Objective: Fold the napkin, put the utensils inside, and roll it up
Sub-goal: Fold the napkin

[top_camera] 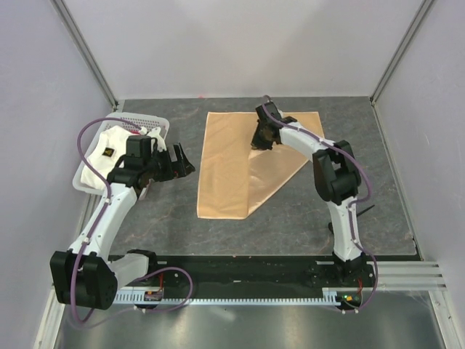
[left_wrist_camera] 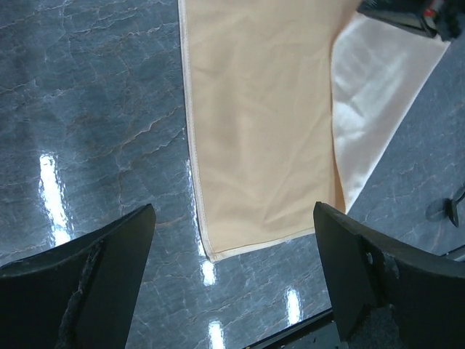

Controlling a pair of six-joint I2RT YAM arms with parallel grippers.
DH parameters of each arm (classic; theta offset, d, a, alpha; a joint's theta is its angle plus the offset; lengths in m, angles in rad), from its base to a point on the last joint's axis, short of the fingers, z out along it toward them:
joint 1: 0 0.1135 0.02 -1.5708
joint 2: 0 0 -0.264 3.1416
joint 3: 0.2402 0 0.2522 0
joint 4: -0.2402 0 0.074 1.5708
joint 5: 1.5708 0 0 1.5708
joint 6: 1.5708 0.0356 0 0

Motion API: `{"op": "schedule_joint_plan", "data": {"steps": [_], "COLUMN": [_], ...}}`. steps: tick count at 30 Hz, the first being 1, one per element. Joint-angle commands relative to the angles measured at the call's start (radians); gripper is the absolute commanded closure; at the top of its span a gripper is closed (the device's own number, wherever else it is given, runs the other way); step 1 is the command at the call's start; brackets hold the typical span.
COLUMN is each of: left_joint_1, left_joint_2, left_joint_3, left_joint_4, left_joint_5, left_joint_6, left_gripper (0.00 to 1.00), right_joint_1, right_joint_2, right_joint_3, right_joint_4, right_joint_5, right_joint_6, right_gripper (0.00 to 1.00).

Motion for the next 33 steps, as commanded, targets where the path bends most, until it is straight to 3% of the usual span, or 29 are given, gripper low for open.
{"op": "schedule_joint_plan", "data": {"steps": [1,19,27,33], "left_joint_1": [-0.005,-0.007,-0.013,-0.017], "left_joint_2": [0.005,0.056,0.041,0.033], "left_joint_3": [-0.004,-0.015,-0.045,-0.058], "left_joint_4": [0.04,0.039,0.044,0.047], "left_joint_5": [-0.002,0.001,-0.004,-0.022], "left_joint_6": [0.041,0.02,-0.011,-0.034], "left_gripper": [0.03,0.03,0.03,0.04], "right_joint_1": [0.026,0.041,0.044,0.046], "right_joint_2": [0.13,0.407,0.503,0.589], "right_joint_3": [0.172,0.43,0.514,0.653], "right_joint_4": [0.048,0.567,0.745,0.77], "right_joint_5": [-0.031,-0.198,-0.172,-0.161], "right_joint_6": [0.068,0.362,0.439,0.453], "right_gripper": [1.0,1.0,1.0,1.0]}}
